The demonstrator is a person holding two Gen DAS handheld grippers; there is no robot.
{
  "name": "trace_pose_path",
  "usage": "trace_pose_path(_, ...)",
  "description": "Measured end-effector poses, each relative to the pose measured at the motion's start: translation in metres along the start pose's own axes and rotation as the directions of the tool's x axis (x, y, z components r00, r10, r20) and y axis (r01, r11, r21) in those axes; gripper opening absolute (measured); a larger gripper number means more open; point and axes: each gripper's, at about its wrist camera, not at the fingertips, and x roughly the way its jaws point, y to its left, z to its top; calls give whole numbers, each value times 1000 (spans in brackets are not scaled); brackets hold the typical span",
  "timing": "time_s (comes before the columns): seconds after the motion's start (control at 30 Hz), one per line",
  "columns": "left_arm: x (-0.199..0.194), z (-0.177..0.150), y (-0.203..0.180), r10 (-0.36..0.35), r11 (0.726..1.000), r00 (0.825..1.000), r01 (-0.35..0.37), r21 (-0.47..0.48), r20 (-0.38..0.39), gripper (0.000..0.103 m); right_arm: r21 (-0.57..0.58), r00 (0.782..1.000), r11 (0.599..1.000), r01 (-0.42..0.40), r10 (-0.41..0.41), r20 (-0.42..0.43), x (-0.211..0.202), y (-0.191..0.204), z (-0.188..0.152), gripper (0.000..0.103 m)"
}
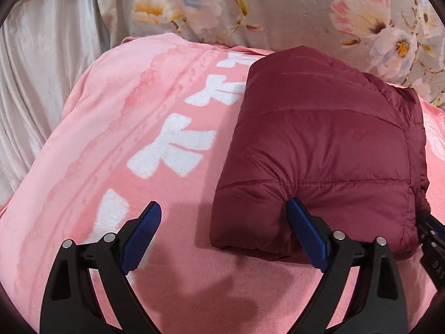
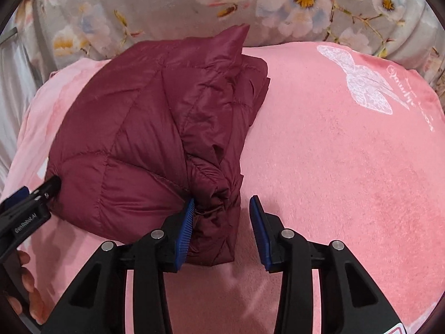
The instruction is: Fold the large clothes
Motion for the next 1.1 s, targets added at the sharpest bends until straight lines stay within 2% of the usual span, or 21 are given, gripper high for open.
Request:
trace_pose_path(0.17,-8,-6,-6,19,1000,1000,-19,16,22,89,14,999,1000,22,-23,33,-22,3,-2,39)
trace_pose_path(0.27,-22,-11,-8,8,1000,999,-9,24,38,89,-4,996,999,36,-36,84,-45,6,-14,43)
trace_pose_path(0.4,-38,-22,-14,-5,1000,998,4,28,57,92,-13,993,999,52,-51,104,-58,7,-29,61)
trace_pose_path(0.53,-47,-25,-24,7,999,997,-11,54,78,93,-2,991,998,69,-68,116,-62,6,-20,61)
trace_pose_path(0.63,-49,-17,-27,12,998,996,-16,53,88,93,7,988,997,81,-81,129,-58,5,-3,64)
trace_pose_path(0.8,-43,-8,-28,20,998,997,-24,50,79,93,-23,991,991,132,-131,31,-11,2,9,65)
trace_pose_path(0.97,-43,-15,-24,22,998,996,-26,49,81,93,-22,990,994,111,-109,86,-39,4,-10,66)
trace_pose_path(1.1,-51,-31,-18,-7,999,998,5,33,70,93,-30,985,993,115,-110,130,-70,3,-45,76)
